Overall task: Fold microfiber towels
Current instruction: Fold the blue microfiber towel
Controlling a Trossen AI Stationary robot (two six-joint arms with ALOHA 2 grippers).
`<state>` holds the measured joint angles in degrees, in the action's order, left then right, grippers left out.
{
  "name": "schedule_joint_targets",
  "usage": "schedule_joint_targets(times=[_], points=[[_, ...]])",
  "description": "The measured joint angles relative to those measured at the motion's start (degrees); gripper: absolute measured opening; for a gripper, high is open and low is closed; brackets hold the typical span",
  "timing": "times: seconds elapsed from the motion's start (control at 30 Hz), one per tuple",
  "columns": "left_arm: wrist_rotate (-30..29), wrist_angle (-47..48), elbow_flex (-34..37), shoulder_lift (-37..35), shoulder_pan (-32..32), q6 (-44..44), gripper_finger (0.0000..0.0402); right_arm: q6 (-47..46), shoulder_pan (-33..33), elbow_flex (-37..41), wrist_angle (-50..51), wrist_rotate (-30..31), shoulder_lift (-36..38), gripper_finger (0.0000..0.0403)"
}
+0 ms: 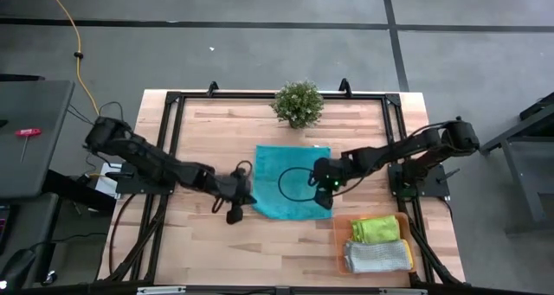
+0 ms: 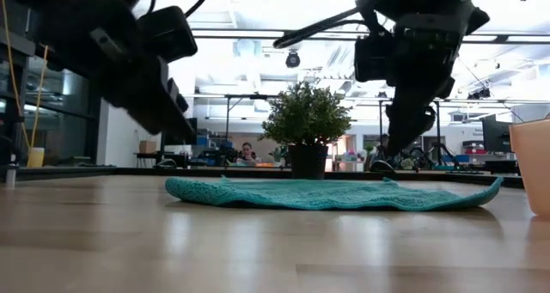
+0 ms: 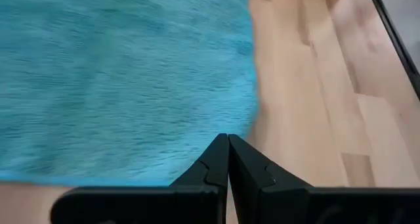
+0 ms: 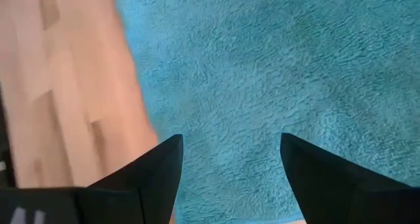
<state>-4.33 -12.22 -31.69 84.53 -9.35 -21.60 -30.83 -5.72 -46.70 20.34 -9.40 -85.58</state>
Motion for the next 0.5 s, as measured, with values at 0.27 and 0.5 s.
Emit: schedule_joint_targets(times=[0.27, 0.5], points=[[-2.2, -2.1, -4.0, 11.9, -1.4, -2.2, 0.0000, -1.0, -1.0, 0.0, -0.4, 3.3, -0.1, 0.0247], [5.2, 1.8, -5.5, 14.0, -1.4, -3.7, 0.0000, -3.7, -1.1, 0.0, -1.3, 3.3, -0.1, 0.0247]])
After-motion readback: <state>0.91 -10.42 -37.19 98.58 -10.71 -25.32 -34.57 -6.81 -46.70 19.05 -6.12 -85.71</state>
